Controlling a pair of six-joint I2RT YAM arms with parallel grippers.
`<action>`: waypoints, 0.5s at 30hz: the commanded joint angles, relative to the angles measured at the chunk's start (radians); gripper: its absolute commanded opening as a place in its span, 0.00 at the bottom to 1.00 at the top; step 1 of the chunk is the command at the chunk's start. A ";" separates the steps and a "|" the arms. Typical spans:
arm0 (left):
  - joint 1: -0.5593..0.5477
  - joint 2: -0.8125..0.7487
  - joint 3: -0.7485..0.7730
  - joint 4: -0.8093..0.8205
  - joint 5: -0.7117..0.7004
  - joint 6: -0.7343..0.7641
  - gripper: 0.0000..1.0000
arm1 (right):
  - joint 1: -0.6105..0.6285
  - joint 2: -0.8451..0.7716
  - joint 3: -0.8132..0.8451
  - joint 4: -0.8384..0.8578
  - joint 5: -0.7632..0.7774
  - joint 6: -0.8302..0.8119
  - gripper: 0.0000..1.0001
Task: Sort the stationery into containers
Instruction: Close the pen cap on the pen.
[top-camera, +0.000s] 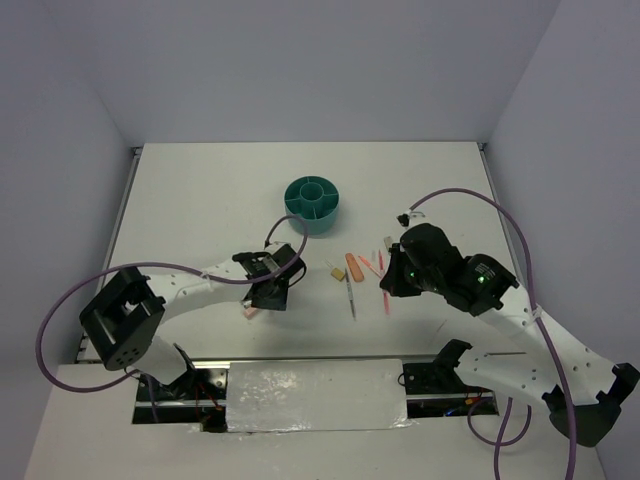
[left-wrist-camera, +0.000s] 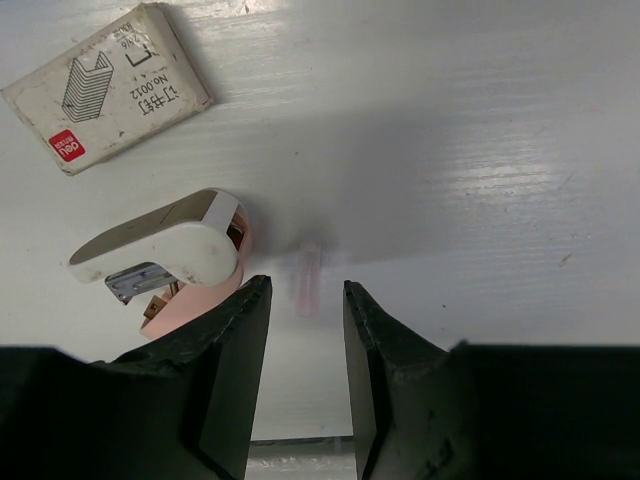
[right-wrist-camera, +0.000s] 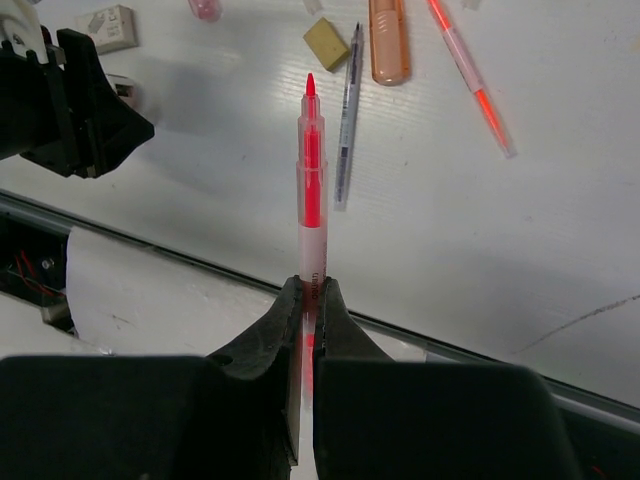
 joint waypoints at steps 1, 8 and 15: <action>-0.002 0.030 -0.021 0.030 -0.017 0.005 0.47 | 0.000 0.006 0.022 0.047 -0.005 -0.006 0.00; -0.002 0.069 -0.038 0.064 0.000 0.009 0.46 | -0.002 0.032 0.051 0.044 -0.011 -0.012 0.00; -0.002 0.099 -0.033 0.075 0.015 0.016 0.26 | -0.002 0.044 0.074 0.039 -0.013 -0.009 0.00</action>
